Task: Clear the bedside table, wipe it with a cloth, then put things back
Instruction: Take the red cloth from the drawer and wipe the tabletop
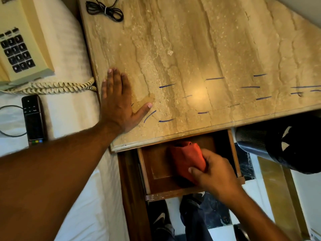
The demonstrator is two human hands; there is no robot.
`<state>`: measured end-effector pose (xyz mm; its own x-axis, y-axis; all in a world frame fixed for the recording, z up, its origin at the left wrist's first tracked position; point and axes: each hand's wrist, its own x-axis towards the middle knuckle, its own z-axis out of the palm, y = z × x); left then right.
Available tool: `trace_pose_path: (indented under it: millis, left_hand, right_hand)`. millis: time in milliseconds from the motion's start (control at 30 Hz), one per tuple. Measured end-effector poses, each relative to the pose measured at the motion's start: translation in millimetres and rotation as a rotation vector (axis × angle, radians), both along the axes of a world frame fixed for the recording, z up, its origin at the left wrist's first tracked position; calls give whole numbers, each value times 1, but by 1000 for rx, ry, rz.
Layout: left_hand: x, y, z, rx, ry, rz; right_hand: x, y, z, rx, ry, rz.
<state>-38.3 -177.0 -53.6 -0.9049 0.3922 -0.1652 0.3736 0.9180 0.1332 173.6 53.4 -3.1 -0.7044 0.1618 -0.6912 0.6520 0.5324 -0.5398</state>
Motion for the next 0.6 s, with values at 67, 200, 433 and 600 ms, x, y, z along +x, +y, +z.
trace_pose_path:
  millis: [67,200,433,600]
  left_hand:
    - [0,-1,-1,4,8,-3]
    - [-1,-2,-6,-1,27,-17]
    - [-2,-3,-8,9,39,-12]
    - [-2,-2,-5,10,24,-11]
  right_hand:
    - [-12,-1,46,-56,142,102]
    - [-59,30,111,-474,240,-104]
    - [-142,105,57,-229,244,-277]
    - [-128,81,2,294,343,-515]
